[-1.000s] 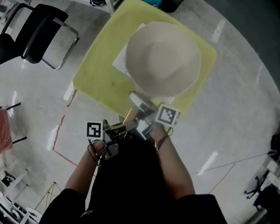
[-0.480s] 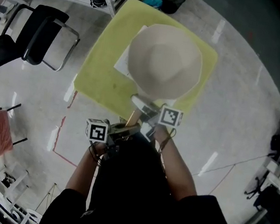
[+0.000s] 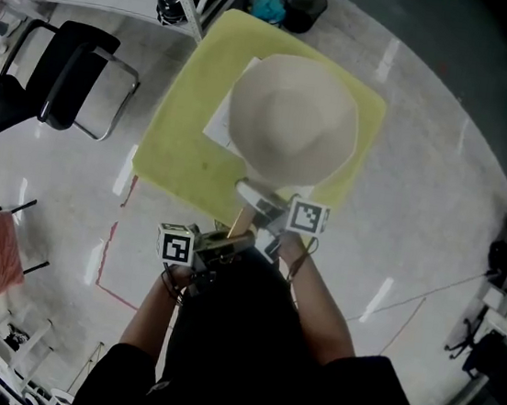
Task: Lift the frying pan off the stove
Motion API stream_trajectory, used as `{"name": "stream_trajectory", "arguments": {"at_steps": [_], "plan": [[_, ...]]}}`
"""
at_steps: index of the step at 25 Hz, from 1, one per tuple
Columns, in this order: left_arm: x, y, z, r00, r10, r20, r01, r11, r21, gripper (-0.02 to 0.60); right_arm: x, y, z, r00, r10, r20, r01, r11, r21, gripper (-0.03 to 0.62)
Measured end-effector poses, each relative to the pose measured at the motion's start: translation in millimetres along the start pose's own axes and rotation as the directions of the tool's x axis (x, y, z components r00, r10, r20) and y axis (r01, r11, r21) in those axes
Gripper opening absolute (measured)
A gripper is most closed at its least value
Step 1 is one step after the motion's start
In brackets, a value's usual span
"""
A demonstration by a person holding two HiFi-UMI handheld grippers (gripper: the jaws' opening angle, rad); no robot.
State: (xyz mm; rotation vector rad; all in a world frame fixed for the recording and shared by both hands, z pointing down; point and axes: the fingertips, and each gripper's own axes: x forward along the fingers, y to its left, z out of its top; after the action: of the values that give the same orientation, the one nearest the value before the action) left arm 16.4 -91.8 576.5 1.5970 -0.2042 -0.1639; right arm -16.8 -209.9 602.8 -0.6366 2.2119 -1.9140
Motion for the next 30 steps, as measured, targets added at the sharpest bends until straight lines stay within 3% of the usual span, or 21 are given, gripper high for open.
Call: {"name": "stream_trajectory", "arguments": {"at_steps": [11,22,30], "plan": [[0,-6,0,1.000,-0.011,0.010,0.011,1.000,0.008,0.121,1,6,-1,1.000,0.005,-0.013,-0.005,1.000,-0.019,0.236],[-7,-16,-6,1.000,-0.026,-0.012,0.027,0.998,0.061,0.122,-2,20,-4,1.000,-0.010,0.004,0.010,0.998,-0.067,0.241],[-17,-50,-30,0.997,-0.068,-0.037,0.071,0.994,0.085,0.124,-17,59,-21,0.999,-0.012,0.038,0.017,0.993,-0.117,0.245]]}}
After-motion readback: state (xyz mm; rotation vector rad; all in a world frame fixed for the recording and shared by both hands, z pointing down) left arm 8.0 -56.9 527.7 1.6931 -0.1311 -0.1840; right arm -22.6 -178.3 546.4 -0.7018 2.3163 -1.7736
